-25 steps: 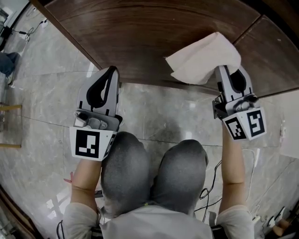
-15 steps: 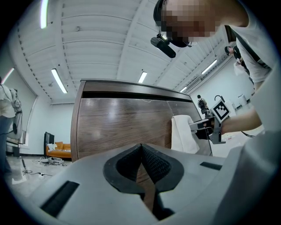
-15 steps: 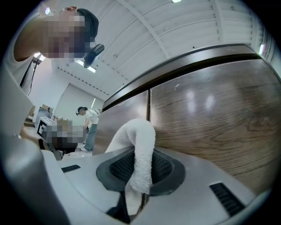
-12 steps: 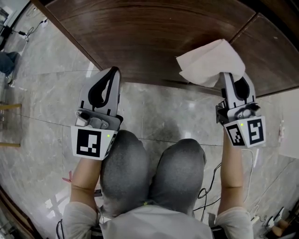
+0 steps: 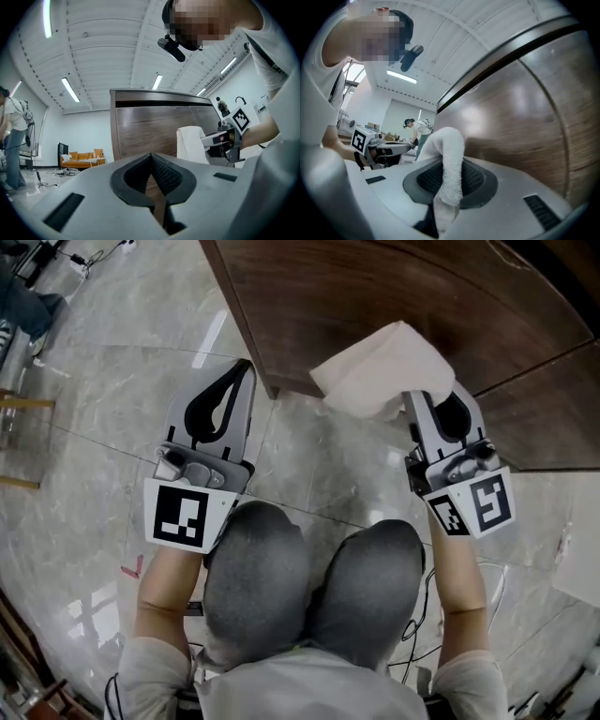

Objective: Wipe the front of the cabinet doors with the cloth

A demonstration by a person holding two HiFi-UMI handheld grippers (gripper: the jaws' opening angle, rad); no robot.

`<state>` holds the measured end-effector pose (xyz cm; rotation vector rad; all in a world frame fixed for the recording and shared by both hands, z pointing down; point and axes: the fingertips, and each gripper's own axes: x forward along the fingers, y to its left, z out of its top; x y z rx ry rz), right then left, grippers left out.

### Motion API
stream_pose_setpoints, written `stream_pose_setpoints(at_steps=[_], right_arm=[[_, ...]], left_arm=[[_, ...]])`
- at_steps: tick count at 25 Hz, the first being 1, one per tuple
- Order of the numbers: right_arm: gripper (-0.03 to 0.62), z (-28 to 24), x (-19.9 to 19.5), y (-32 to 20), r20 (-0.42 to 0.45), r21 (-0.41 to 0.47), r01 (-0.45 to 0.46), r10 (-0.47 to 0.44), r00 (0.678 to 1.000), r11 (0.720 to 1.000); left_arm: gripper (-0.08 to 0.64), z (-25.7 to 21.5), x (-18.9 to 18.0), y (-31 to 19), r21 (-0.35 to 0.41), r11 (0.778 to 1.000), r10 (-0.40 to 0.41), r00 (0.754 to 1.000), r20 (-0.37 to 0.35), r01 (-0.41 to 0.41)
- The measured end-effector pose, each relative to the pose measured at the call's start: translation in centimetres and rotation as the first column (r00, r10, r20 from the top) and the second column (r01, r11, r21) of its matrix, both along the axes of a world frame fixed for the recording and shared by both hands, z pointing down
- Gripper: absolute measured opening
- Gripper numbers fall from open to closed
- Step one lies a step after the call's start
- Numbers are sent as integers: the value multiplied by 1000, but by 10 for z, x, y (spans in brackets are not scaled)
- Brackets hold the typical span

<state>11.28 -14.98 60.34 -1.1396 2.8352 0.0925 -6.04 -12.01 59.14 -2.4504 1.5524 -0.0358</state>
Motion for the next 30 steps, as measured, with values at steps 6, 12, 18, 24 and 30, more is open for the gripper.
stream_pose_setpoints(at_steps=[6,12,18,24,30], right_arm=[[80,40,-107,-20,-74,-37,151,-153,985,988],[80,73,-176,-22,-180,-9,219,-217,960,976],[80,108,-202,-45,-230,-50,218,-224,947,975],[80,124,-201,-53,-239,-81,206,-219,946,975],[80,122,-207,-55,-234,-86,198,-213,949,976]], left_arm=[[18,11,-59,-3,-9,999,-40,999,15,40],[18,33,-90,-10,-32,999,-40,999,-14,40],[18,55,-103,-20,-56,998,-21,999,-50,19],[18,60,-103,-23,-62,998,-25,997,-72,21],[18,59,-115,-23,-64,998,-24,998,-64,20]])
